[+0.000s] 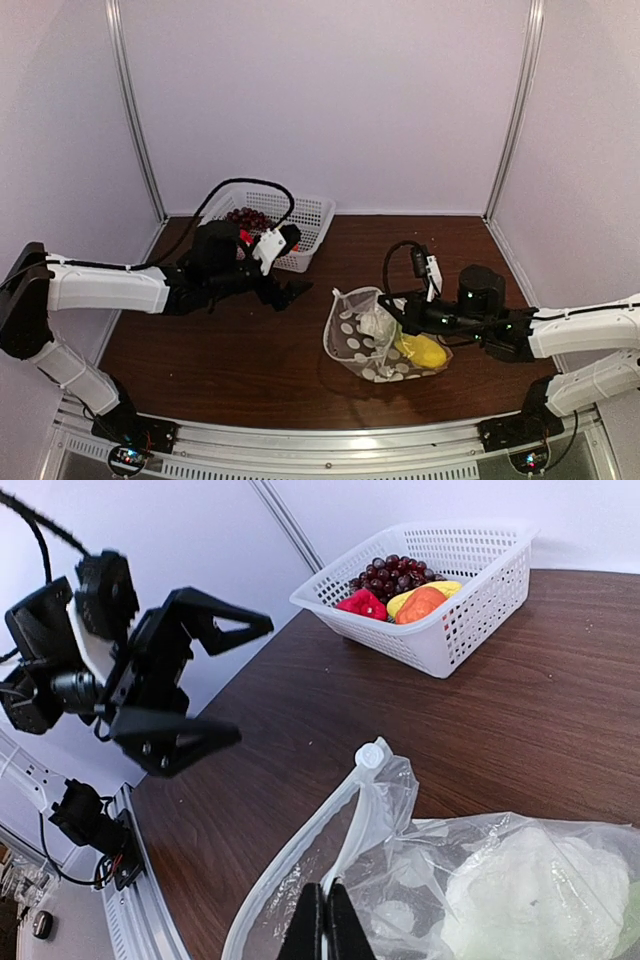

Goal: Open the zip-top bag and remove the fake food

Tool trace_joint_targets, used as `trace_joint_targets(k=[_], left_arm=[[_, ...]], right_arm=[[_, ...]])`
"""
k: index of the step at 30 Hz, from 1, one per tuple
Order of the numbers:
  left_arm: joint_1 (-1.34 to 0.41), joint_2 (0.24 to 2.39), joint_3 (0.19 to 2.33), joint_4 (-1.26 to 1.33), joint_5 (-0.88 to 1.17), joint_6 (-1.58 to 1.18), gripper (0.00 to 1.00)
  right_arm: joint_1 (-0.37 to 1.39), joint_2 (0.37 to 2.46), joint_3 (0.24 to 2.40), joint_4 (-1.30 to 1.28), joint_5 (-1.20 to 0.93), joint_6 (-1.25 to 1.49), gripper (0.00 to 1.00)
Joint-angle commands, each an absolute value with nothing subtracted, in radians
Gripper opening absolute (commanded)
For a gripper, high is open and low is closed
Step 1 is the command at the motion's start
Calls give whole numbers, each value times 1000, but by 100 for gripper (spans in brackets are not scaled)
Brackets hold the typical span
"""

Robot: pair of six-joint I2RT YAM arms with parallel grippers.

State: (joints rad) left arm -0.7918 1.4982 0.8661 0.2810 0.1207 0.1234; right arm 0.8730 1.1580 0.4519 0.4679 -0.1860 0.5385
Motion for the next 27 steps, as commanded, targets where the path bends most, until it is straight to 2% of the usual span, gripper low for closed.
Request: trace_joint_targets(k=[1,4,10,16,19,25,27], left_arm=[[-873,1472,719,548,308,190,95],[-938,1504,671,650,345,213,92],[-1032,1605,732,681,329,285,77],[-1067,1701,806,677,291,350,49],[-1067,1752,840,661,287,380,40],[-1067,1865,911,654,262,413,37],[-1068,1908,923,678,238,414,41]], right_arm=[[878,1105,465,430,-195,533,0],[879,1084,461,418,-194,538,0],[888,1094,481,423,-214,542,0],[907,1124,515,429,-222,541,0],[915,1134,524,436,-223,543,0],[933,1156,553,440,-227,542,0],[934,1163,560,446,-233,545,0]])
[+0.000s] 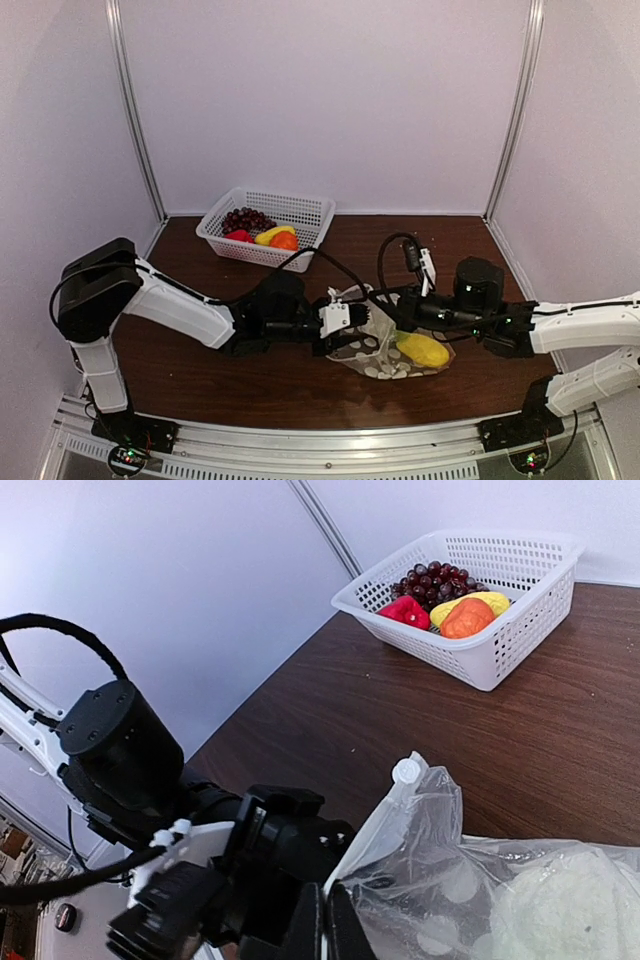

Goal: Open the zip-top bag and remove the fake food

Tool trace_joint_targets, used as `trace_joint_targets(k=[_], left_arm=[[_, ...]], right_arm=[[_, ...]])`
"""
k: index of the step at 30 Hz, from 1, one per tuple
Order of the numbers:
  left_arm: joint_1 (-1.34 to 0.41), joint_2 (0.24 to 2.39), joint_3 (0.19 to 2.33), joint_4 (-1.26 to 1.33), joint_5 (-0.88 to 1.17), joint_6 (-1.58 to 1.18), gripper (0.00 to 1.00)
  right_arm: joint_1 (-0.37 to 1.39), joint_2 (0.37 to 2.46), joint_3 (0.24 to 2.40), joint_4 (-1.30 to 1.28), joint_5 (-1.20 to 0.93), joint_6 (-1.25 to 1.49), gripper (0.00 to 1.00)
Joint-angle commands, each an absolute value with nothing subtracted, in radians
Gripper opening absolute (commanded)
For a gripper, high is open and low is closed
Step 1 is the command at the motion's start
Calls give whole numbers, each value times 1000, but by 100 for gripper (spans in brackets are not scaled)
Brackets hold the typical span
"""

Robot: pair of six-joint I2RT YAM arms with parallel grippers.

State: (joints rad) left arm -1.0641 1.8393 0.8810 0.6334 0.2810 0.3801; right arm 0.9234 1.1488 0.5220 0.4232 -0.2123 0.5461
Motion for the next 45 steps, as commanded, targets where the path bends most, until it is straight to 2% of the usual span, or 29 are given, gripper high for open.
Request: trace_joint_targets(k=[1,3,5,8,10,11,14,18,24,27,34,45], left_arm=[[-1067,1923,928,691,227,412,43],[-1067,1948,939,710,213,410,49],[-1068,1972,952,717,206,408,59],[-1067,1997,964,731,196,399,71],[-1068,2009,968,738,195,398,76],[-1067,2013,969,740,196,397,78],[-1067,2021,976,742,205,401,80],[-1067,2029,973,760,229,408,79],[-1067,2040,962,789,287,420,70],[-1068,2048,966,785,303,428,66],[-1068,2075,992,757,300,440,63],[-1067,2133,1056,756,233,439,81]], right_arm=[[934,1164,560,448,-235,548,0],[934,1160,551,451,-233,552,0],[934,1143,542,442,-219,554,7],[929,1100,528,406,-182,551,29],[917,1060,522,353,-159,541,48],[905,1036,520,329,-146,536,54],[850,950,499,258,-101,539,65],[744,868,489,88,-10,562,72],[609,890,446,16,-57,595,73],[581,947,436,38,-88,596,73],[542,1110,433,146,-150,580,72],[520,1361,466,323,-274,560,66]])
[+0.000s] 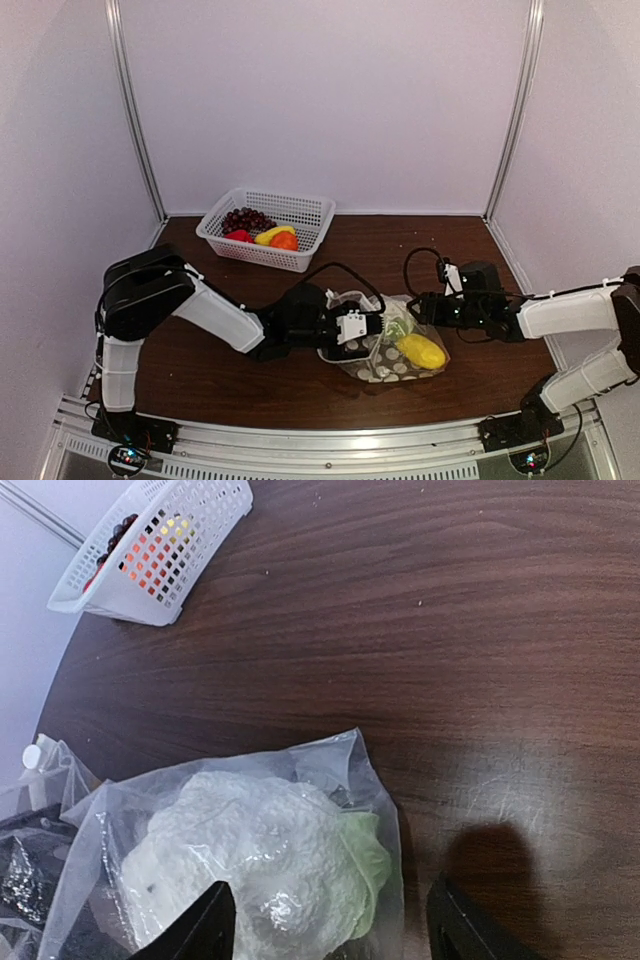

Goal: Open the zip-top bag and remove the fake food

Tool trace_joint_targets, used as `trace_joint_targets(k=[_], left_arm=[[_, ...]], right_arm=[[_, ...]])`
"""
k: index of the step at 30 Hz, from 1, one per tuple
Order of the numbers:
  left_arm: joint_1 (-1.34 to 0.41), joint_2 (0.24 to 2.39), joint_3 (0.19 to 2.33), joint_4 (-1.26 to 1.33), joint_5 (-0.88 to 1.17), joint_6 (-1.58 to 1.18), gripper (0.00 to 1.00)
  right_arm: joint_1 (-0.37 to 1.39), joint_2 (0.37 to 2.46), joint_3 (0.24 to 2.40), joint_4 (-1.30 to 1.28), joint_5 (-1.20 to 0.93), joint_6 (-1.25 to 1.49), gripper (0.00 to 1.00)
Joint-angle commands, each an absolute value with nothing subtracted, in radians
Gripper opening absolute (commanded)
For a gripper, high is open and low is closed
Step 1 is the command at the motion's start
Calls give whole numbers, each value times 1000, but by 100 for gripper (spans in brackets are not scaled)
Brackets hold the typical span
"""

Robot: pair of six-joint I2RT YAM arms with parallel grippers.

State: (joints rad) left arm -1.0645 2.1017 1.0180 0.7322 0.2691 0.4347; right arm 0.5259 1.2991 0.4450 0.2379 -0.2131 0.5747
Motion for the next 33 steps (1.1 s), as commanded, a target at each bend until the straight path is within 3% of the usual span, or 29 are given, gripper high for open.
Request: trace_joint_targets(k=[1,20,25,30,33], left_arm=[[-1067,2139,1064,752,227,440,82],[-1069,2239,1206,674,118,443,95],[-1068,2238,1215,645,117,450,78],[-1069,2192,1167,654,119,466,47],[-1069,2141,1112,661,113,476,40]], right_arm=[[520,1383,470,335,-288,555,64],[588,1606,496,466,-438,558,2],[601,1599,490,467,-472,554,0],[598,1543,462,453,-433,555,0],[590,1500,432,476,-388,578,0]])
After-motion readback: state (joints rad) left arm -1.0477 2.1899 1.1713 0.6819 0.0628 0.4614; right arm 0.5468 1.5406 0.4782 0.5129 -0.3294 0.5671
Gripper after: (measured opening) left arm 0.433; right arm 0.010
